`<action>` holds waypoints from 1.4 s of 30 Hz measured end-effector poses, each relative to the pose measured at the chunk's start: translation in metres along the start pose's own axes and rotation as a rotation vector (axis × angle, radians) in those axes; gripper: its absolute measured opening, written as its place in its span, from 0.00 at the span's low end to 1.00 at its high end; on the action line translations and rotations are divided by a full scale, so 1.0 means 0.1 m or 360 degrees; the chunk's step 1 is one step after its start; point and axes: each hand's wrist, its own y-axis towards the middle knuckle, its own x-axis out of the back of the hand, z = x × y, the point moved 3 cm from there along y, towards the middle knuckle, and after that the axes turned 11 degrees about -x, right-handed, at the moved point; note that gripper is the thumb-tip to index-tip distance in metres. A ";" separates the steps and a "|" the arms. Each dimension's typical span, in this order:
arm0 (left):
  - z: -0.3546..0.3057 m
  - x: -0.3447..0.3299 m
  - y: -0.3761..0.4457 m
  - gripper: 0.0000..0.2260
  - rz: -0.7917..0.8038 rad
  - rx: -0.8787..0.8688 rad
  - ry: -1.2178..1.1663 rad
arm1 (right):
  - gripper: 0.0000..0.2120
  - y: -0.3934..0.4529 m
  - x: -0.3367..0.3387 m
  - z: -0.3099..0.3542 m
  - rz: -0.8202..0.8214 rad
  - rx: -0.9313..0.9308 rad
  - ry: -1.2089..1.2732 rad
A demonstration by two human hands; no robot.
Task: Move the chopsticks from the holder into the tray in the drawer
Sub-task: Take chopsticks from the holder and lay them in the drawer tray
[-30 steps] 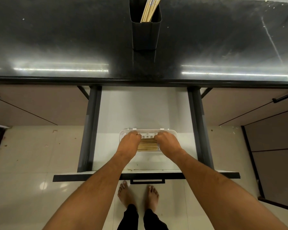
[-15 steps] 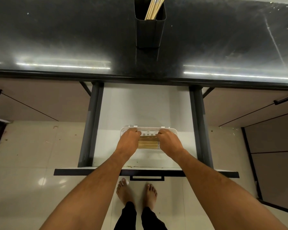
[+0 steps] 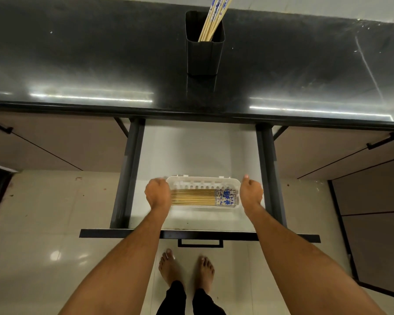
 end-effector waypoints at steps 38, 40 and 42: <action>-1.07 0.23 0.17 0.15 0.0275 -0.0826 0.0635 | 0.16 -0.52 0.15 1.02 -0.0191 0.0971 -0.0854; -1.40 0.30 0.20 0.16 0.0213 -0.1057 0.0640 | 0.16 -0.60 0.24 1.28 -0.0248 0.1097 -0.0846; -1.68 0.37 0.21 0.15 0.0156 -0.1293 0.0658 | 0.18 -0.69 0.33 1.51 -0.0292 0.1212 -0.0886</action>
